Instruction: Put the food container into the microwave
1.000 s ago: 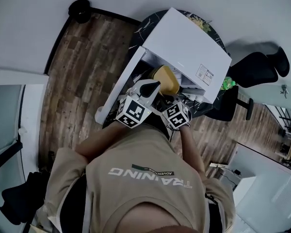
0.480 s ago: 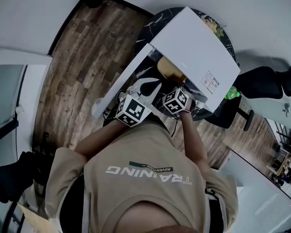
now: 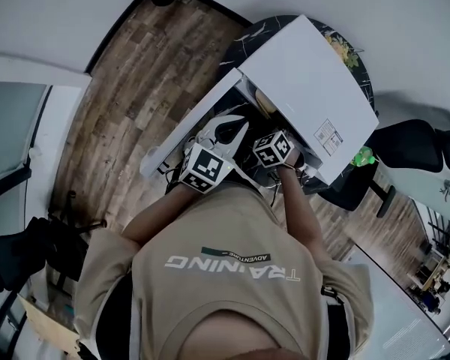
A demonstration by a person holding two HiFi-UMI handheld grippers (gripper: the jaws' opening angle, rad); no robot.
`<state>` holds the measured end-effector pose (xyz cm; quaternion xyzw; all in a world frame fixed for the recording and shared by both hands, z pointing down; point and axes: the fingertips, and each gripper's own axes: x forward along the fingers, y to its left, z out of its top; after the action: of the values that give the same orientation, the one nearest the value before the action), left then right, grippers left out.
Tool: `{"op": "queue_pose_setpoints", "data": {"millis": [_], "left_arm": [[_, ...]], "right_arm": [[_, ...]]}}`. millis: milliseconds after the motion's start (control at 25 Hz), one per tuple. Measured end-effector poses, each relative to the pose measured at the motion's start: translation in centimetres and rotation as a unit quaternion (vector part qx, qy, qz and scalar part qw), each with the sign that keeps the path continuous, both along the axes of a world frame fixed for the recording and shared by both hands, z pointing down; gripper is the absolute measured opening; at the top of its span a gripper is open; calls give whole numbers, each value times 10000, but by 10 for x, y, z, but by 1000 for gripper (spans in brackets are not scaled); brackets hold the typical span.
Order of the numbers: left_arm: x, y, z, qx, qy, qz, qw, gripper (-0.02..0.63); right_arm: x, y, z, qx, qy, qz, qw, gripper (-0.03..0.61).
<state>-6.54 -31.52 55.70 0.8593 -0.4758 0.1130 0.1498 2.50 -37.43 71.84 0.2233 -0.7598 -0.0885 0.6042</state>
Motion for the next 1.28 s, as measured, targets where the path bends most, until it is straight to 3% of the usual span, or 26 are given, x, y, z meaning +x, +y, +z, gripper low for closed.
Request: {"op": "queue_pose_setpoints", "data": {"millis": [320, 680, 1280], "left_arm": [[0, 0, -1, -54, 17, -148, 9999, 2], [-4, 1, -10, 32, -46, -172, 9998, 2], [5, 7, -22, 181, -34, 533, 9984, 2]], "right_arm": [[4, -9, 13, -98, 76, 96, 9999, 18], [0, -17, 7, 322, 122, 15, 9994, 28], [2, 13, -51, 1013, -404, 503, 9928, 28]]}}
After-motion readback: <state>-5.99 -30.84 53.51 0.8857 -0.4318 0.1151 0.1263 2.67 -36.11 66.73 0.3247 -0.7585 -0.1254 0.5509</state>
